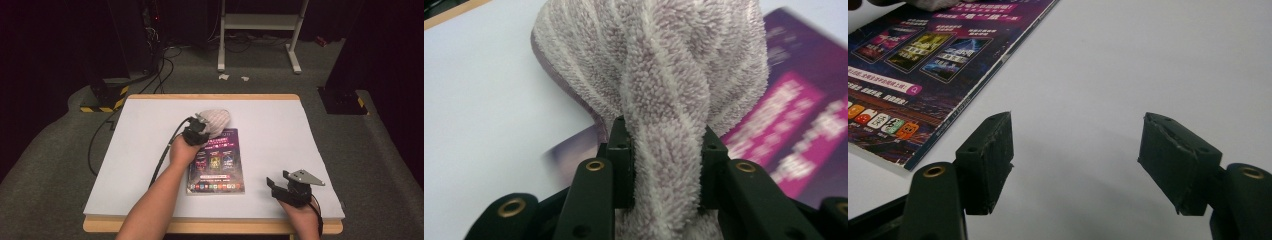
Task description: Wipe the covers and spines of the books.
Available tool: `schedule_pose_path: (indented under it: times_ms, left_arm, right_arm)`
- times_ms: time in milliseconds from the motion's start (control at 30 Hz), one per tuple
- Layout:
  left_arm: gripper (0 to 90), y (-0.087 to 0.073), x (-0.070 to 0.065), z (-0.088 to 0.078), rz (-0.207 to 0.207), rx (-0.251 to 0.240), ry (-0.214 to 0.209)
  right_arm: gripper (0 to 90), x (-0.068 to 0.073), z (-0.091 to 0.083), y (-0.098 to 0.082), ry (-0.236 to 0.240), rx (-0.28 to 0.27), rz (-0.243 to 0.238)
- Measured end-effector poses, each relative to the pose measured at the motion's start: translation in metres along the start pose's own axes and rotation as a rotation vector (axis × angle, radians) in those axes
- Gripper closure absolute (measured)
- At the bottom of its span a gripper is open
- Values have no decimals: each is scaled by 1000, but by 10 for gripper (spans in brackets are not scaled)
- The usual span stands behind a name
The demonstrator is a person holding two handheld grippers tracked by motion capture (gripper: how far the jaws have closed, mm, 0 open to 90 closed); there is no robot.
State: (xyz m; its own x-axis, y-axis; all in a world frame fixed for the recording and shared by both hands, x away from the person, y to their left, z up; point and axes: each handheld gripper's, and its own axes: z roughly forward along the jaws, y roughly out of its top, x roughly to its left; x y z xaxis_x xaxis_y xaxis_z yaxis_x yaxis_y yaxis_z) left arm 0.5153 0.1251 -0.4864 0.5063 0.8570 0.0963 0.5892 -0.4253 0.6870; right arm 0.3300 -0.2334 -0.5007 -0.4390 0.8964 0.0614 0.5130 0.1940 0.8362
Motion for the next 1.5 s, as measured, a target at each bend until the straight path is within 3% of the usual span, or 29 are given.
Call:
schedule_pose_path:
  times_ms: [133, 400, 600, 800, 1000, 1100, 1167, 1233, 1367, 1500]
  left_arm:
    - [687, -12, 24, -11, -35, 1, 33]
    - [690, -28, 55, -46, -50, -26, 91]
    - [689, -52, 77, -76, -52, -8, 138]
    - [687, -71, 89, -97, -76, 20, 138]
    - [682, -89, 93, -98, -112, 34, 121]
    - [669, -96, 95, -92, -129, 42, 107]
    - [615, -104, 97, -82, -148, 76, 78]
    - [520, -111, 100, -78, -181, 48, 53]
    - [372, -114, 102, -82, -203, 25, 70]
    - [320, -111, 101, -92, -205, -26, 82]
  right_arm:
    - [297, 1, 0, 0, -3, 1, 0]
    - [297, 1, -1, 1, -6, -2, 0]
    - [297, 0, -2, 1, -10, -6, -1]
    - [297, 1, 0, 3, -8, -5, -10]
    - [297, 2, 1, 3, -6, -1, -6]
    - [297, 2, 2, 3, -5, -1, -11]
    - [297, 3, 3, 3, -5, 0, -12]
    - [297, 4, 3, 2, -3, 4, -11]
    - [297, 4, 4, 3, -2, 2, -10]
    - [297, 5, 7, 4, 2, 8, -13]
